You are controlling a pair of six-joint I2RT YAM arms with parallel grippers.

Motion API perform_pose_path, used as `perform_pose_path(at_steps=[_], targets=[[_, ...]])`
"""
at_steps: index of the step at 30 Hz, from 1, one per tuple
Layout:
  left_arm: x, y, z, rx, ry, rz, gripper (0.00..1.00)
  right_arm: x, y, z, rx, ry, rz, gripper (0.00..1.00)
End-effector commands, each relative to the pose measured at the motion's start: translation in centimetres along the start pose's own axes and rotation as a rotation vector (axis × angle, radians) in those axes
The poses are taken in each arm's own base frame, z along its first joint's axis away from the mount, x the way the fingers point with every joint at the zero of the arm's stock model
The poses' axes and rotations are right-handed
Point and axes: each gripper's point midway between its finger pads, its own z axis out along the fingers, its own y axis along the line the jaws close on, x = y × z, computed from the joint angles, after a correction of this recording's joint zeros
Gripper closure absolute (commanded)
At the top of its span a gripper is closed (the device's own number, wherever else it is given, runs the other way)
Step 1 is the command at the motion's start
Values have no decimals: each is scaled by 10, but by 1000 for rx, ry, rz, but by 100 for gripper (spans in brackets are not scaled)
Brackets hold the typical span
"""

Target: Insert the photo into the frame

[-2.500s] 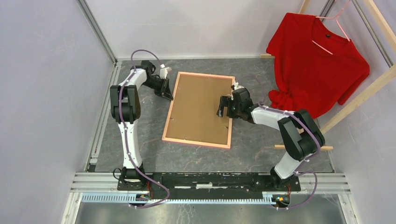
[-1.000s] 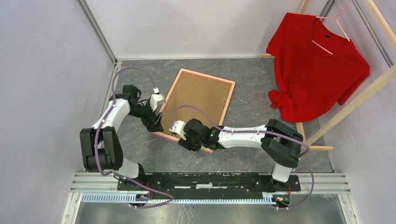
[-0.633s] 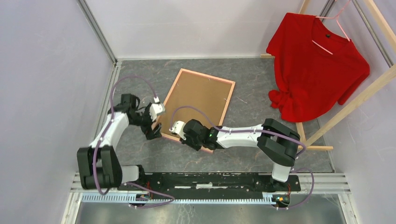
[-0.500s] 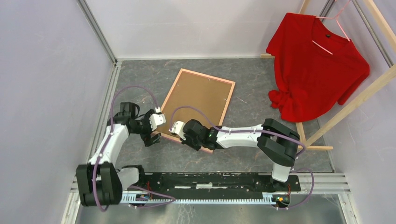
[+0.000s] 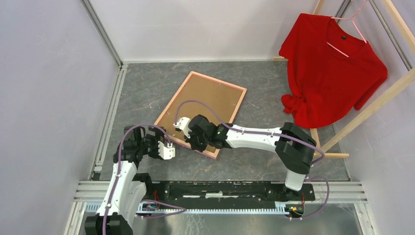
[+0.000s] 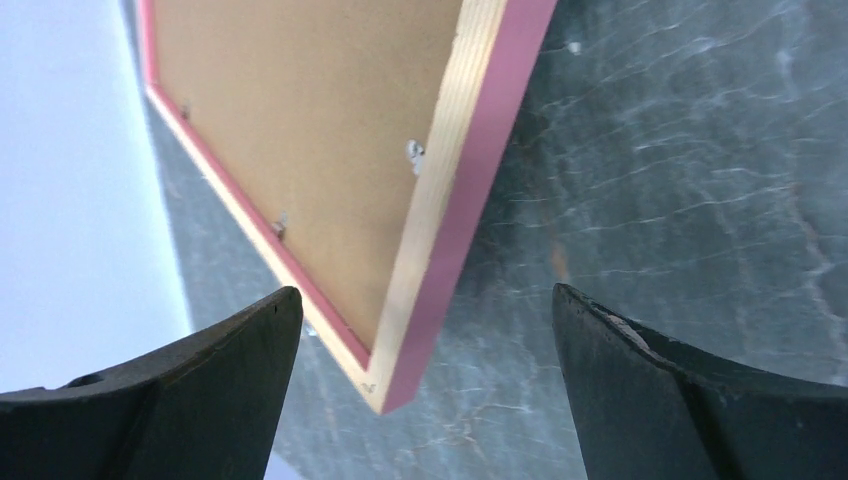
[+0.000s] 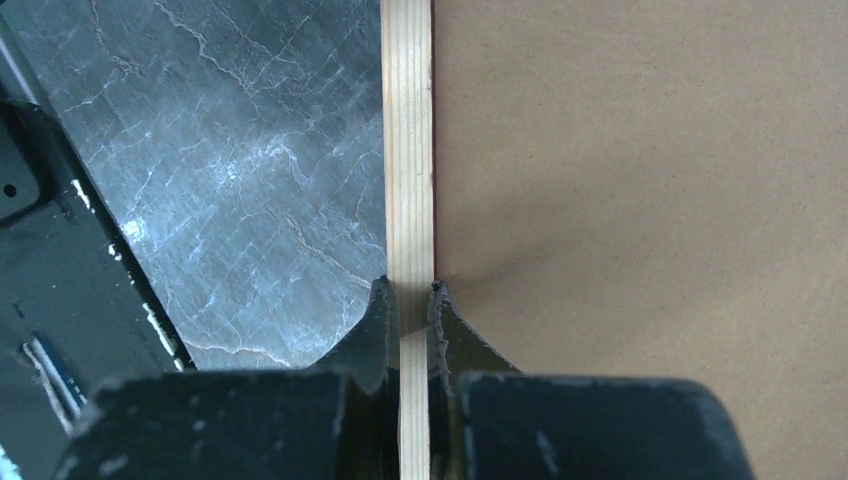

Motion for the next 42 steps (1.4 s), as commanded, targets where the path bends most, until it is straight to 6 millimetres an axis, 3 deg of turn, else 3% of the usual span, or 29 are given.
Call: perform_pose_path(at_steps=[1,5,11,14,17,20,21,23,27,29,32,34,37,38,39,42], targets=[[-12,46,-4,-190,-35,241,0,-64,2,-33,-50,-177,46,100],[-10,34,4,-165,-34,378,0,-75,1,-41,-84,-205,75,100],[-12,41,10,-227,-42,481,4,-88,7,-53,-146,-223,100,100],[-16,55,10,-311,-48,512,10,-92,9,-59,-166,-231,102,100],[-25,73,6,-392,-67,537,25,-96,10,-64,-180,-237,101,100],[-31,87,2,-429,-73,557,46,-101,10,-71,-190,-247,104,100],[-33,92,0,-441,-75,561,52,-103,8,-75,-192,-258,103,97],[-35,102,-5,-458,-70,557,63,-108,1,-84,-189,-299,115,72],[-36,118,-15,-488,-50,542,67,-120,-24,-117,-126,-389,84,36],[-38,126,-21,-508,-50,514,69,-120,-40,-137,-42,-427,21,30],[-39,136,-27,-512,-42,490,71,-107,-54,-168,68,-487,-171,26],[-40,141,-31,-512,-38,476,73,-84,-63,-183,164,-540,-294,21],[-36,148,-33,-501,-20,452,77,-49,-78,-209,356,-656,-438,2],[-35,149,-33,-494,-12,443,77,-33,-84,-216,424,-688,-466,2],[-34,154,-36,-481,-4,428,79,-5,-95,-217,522,-678,-509,2],[-37,153,-37,-463,-11,433,79,20,-101,-191,517,-552,-578,2]])
